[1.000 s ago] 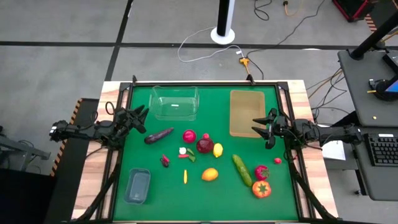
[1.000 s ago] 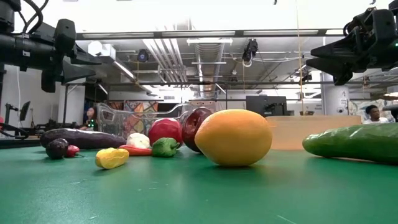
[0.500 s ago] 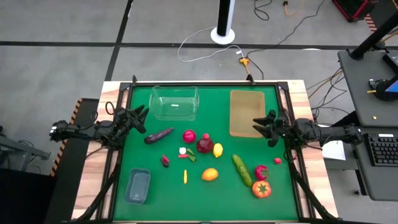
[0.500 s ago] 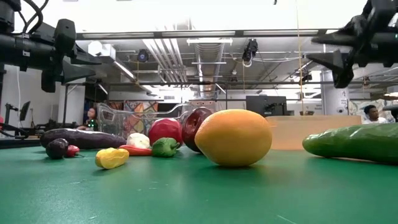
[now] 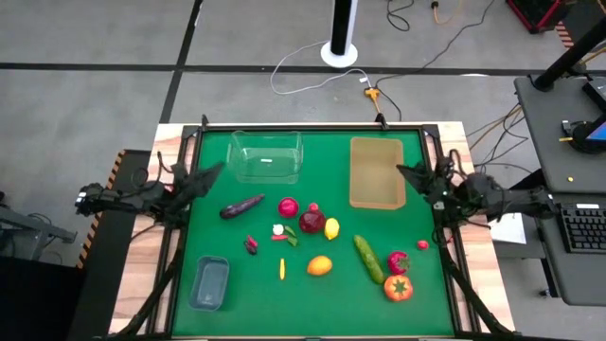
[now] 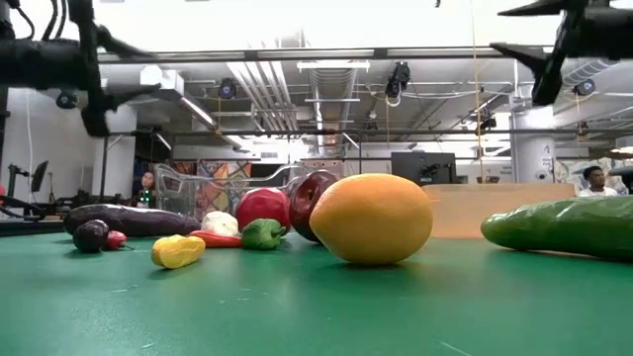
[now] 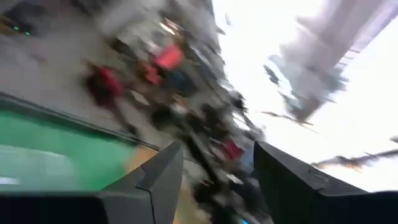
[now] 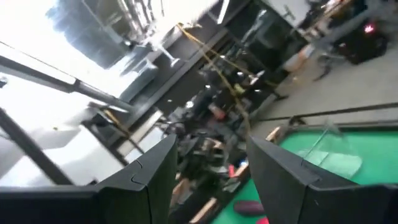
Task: Sort produce into baskets
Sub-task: Put the top large purple eggplant into the transparent bin
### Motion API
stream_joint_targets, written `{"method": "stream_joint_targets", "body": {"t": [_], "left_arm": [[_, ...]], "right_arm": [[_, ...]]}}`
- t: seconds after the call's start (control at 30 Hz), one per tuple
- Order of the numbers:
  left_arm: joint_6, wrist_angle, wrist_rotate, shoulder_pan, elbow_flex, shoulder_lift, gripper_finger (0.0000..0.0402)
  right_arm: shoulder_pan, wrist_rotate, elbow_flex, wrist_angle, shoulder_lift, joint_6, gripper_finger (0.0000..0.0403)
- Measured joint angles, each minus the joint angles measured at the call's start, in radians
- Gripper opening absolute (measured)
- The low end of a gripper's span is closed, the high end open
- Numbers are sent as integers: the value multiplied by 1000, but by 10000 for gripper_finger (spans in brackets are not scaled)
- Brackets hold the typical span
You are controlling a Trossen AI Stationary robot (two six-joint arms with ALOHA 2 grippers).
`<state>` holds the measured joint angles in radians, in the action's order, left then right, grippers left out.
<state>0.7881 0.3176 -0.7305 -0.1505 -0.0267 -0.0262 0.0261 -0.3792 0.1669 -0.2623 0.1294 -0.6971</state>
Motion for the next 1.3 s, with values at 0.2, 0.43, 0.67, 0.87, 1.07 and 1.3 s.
{"method": "stream_joint_targets", "body": {"t": [0.2, 0.43, 0.67, 0.87, 1.07, 1.3], "left_arm": [[7, -152, 122, -4, -182, -114, 180], [126, -848, 286, -4, -587, -388, 180], [145, -1372, 479, -3, -792, -683, 180], [170, -1391, 569, -3, -831, -846, 180], [203, -1392, 576, 5, -837, -990, 180], [139, -1383, 583, 25, -853, -1160, 187]], "right_arm": [[0, -112, 213, 314, 129, -5, 185], [-6, -193, 411, 494, 314, 64, 185], [-39, -188, 577, 496, 503, 173, 185], [-84, -166, 747, 608, 656, 247, 185], [-152, -167, 912, 839, 753, 227, 185], [-189, -162, 1000, 908, 830, 266, 185]]}}
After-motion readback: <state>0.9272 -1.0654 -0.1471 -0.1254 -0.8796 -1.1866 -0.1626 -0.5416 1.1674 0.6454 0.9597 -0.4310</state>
